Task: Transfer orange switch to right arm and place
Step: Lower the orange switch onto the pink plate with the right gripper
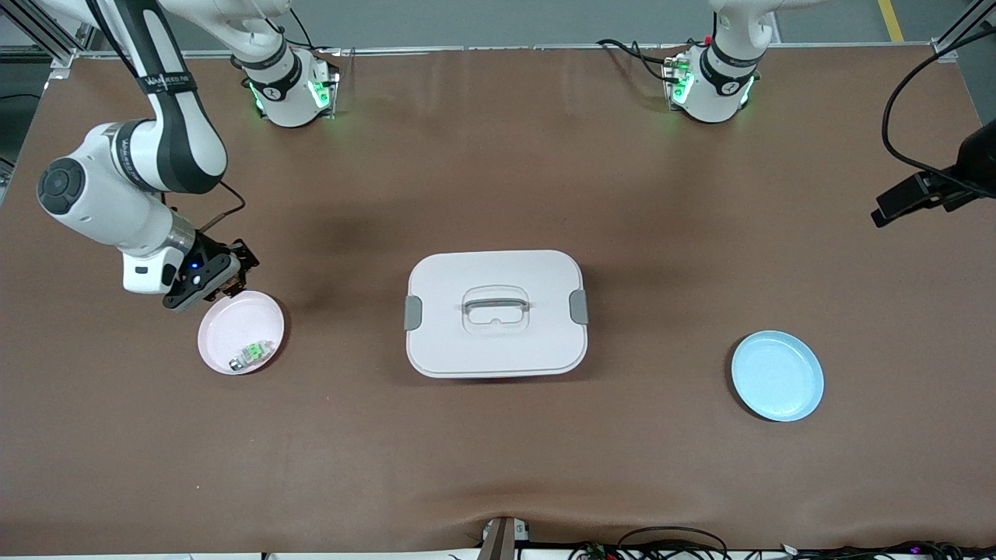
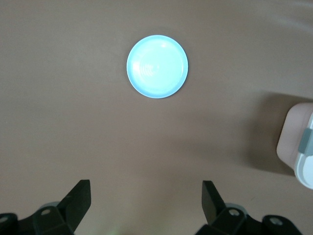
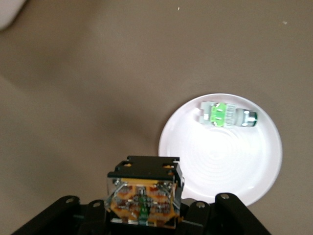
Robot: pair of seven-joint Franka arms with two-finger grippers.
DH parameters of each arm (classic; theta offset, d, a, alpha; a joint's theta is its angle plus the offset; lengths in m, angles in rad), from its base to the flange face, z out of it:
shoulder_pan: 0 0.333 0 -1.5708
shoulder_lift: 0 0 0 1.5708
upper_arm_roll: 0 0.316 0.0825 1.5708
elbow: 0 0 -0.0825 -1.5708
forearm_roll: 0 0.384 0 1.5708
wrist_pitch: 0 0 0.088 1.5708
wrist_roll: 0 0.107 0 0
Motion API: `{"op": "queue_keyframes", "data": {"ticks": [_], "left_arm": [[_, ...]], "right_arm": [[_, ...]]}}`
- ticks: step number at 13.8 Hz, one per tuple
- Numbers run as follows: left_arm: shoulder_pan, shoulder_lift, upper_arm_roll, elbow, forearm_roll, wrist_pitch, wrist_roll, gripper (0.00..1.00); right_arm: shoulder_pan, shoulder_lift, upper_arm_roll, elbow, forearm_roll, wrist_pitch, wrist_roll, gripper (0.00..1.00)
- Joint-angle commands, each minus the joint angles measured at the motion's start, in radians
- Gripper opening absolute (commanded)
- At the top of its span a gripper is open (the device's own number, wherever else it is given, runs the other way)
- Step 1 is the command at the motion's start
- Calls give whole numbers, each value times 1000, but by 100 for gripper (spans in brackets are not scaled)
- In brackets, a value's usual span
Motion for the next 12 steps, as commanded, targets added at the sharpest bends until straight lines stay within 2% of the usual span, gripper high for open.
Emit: {"op": "queue_keyframes", "data": {"ticks": [1, 3, 5, 12], "left_arm": [[-71, -80, 72, -100, -14, 32, 57, 100], [-120, -107, 132, -134, -14, 52, 102, 100], [-119, -104, 131, -128, -14, 50, 105, 100], [-122, -88, 128, -120, -14, 52, 106, 100]], "right_arm": [[-39, 43, 17, 49, -60, 3, -193, 0], [-55, 80, 18, 72, -65, 8, -339, 0], [-75, 126, 18, 92, -69, 16, -446, 0], [-101, 300, 17, 166, -74, 16, -617, 0]]}}
